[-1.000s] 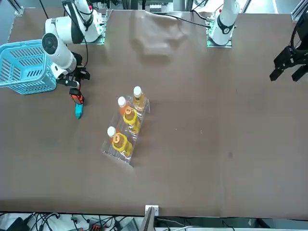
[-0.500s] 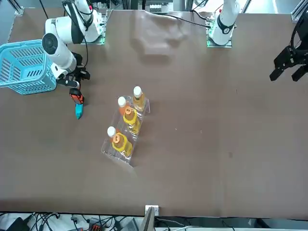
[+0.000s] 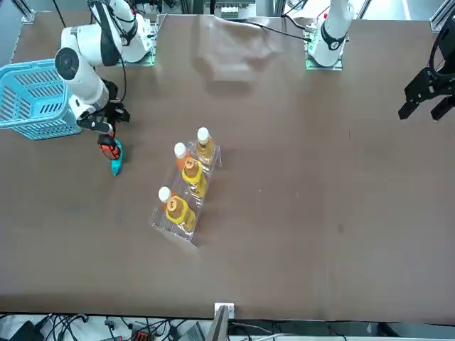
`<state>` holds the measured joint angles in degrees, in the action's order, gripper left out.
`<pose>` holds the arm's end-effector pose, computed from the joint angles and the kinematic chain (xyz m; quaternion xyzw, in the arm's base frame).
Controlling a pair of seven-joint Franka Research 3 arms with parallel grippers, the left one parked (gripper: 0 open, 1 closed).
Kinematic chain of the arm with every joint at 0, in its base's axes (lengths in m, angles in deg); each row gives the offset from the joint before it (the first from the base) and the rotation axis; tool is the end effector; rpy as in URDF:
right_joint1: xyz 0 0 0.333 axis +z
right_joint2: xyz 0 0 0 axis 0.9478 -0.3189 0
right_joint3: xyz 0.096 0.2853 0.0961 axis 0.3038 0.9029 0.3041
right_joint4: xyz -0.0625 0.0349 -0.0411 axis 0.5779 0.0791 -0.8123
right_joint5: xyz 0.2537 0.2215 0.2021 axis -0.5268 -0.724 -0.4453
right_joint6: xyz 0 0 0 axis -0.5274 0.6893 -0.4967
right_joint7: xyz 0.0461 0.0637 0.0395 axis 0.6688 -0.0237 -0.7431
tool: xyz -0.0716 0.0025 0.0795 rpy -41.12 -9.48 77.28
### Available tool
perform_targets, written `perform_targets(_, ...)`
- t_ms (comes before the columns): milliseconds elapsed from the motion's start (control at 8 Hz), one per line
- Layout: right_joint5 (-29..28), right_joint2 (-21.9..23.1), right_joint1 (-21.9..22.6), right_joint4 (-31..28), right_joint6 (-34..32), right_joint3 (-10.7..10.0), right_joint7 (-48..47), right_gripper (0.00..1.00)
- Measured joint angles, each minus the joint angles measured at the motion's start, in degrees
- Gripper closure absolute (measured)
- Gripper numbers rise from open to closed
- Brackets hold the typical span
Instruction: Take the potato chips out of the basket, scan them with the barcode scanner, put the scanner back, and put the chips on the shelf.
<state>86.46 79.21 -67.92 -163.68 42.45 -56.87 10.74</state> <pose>0.4348 0.0369 0.3083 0.9954 -0.0717 -0.0466 0.0438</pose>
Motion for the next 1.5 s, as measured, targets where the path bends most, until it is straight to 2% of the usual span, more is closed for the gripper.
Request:
perform_targets(250,1.52,-3.22,-3.59,7.7,-3.56,-0.22,4.14,0.84)
perform_targets(375,1.74,-5.62,-6.91,11.76,-4.89,-0.37,9.34,0.84)
perform_targets(875,1.74,-20.05,-22.23,30.43,-8.33,-0.99,33.66,0.84)
perform_targets(1250,1.74,-29.62,-28.85,38.53,-8.17,-1.0,44.2,0.84)
perform_targets(1500,1.73,-33.45,-30.75,40.45,-5.59,-0.98,46.71,0.84)
